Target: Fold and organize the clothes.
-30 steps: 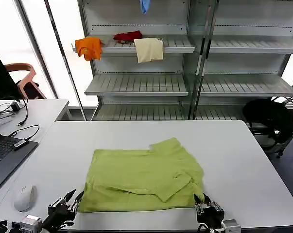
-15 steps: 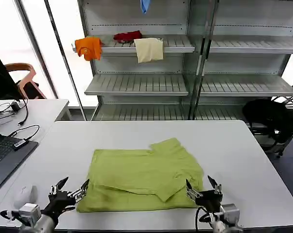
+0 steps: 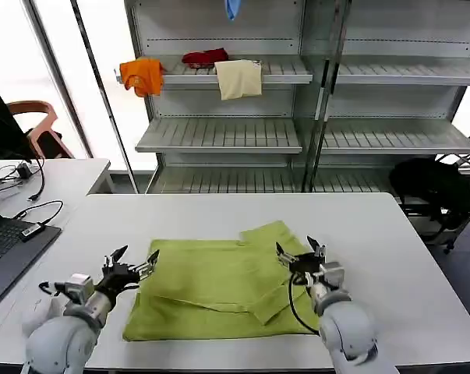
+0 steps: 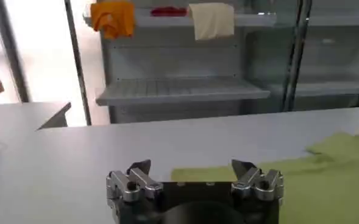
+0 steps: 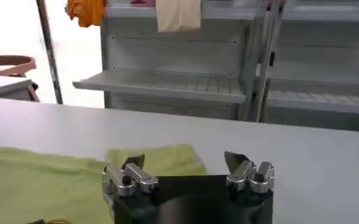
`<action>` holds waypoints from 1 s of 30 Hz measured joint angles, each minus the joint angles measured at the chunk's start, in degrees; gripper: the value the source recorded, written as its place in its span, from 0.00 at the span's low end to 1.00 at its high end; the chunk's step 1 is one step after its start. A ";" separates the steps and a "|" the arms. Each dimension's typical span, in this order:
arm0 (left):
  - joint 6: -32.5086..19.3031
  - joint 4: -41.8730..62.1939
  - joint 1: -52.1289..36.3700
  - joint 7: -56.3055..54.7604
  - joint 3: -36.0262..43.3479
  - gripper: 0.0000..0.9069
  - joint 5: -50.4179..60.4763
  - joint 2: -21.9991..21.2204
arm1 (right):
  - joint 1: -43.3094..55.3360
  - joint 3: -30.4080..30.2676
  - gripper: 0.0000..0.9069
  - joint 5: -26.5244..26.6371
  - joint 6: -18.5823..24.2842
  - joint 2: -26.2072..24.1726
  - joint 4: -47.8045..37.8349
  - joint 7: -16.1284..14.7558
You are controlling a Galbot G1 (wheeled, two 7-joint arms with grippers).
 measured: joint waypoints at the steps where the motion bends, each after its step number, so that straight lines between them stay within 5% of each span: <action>1: 0.00 1.08 -1.07 0.12 0.51 1.00 0.19 0.11 | 1.03 -0.09 1.00 0.16 0.00 0.03 -1.23 0.00; 28: 0.00 16.02 -11.22 3.33 5.83 0.96 6.39 0.72 | 11.73 -2.04 1.00 0.77 0.23 2.35 -18.30 -0.28; 29: -0.02 16.12 -11.21 3.44 5.74 0.92 6.44 0.73 | 11.74 -2.17 0.89 0.66 0.24 2.36 -18.52 -0.40; 30: -0.04 16.21 -11.17 3.52 5.69 0.83 6.49 0.74 | 11.74 -2.30 0.67 0.56 0.24 2.37 -18.72 -0.50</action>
